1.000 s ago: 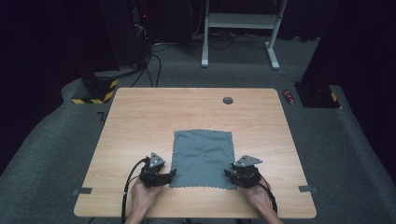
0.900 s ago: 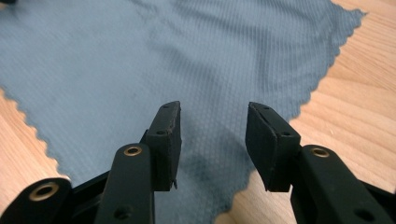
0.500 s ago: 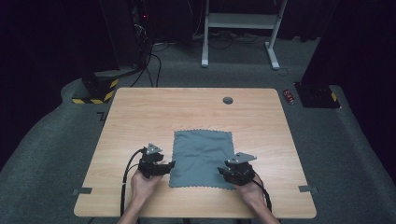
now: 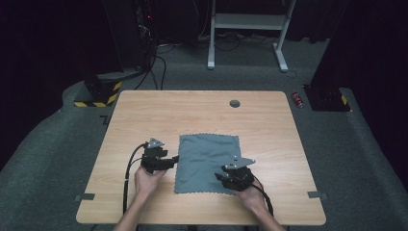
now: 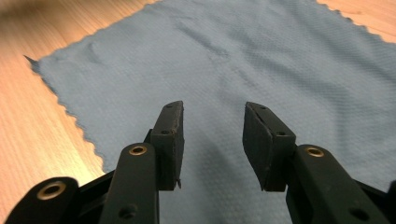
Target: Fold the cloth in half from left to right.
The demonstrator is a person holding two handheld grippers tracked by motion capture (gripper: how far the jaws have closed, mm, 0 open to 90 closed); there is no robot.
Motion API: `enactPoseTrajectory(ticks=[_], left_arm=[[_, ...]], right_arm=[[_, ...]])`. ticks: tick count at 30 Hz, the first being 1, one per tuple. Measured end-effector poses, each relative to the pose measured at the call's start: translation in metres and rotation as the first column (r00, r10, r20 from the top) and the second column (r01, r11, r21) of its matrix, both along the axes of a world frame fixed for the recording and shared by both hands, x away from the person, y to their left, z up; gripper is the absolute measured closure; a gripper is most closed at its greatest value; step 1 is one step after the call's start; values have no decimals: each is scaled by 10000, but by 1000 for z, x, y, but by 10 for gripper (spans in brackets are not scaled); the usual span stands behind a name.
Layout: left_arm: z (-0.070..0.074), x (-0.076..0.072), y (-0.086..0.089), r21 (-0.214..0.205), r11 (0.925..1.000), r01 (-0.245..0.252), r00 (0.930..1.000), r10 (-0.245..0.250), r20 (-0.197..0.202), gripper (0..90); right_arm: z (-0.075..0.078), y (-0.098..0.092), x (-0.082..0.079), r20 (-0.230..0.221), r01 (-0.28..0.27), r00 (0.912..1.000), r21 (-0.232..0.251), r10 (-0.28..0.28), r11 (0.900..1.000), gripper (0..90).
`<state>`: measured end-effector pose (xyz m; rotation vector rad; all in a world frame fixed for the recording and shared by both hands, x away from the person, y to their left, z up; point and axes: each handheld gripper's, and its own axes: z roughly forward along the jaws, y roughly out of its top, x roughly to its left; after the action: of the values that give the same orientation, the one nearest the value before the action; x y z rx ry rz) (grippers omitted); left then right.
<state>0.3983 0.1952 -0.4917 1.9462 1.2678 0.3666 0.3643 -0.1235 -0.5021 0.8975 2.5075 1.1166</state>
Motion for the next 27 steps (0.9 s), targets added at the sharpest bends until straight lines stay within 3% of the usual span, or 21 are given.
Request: enactPoseTrajectory(ticks=[2,4,8,11,13,15,27], left_arm=[[3,3,0,145,9998,-127,9997,124,197,389],[4,6,1,-26,9998,-172,9994,172,305,380],[6,15,1,180,9998,-103,9999,102,51,384],[6,22,-1,78,9999,-126,9999,126,-95,402],[5,29,-4,459,9989,-74,9997,84,-211,410],[5,35,-6,523,9986,-29,9997,41,-240,414],[10,60,-13,570,9983,118,9992,-96,-385,440]], right_arm=[[0,3,0,13,-8,10000,110,8,9999,578],[1,6,-1,97,-23,10000,270,20,9996,575],[4,15,-2,155,-279,9995,355,274,9990,577],[5,22,-2,172,-440,9989,447,433,9980,613],[6,28,-3,90,-579,9983,450,576,9973,639],[6,35,-4,52,-753,9972,398,751,9964,655],[1,87,-16,118,-2024,9793,183,2022,9791,701]])
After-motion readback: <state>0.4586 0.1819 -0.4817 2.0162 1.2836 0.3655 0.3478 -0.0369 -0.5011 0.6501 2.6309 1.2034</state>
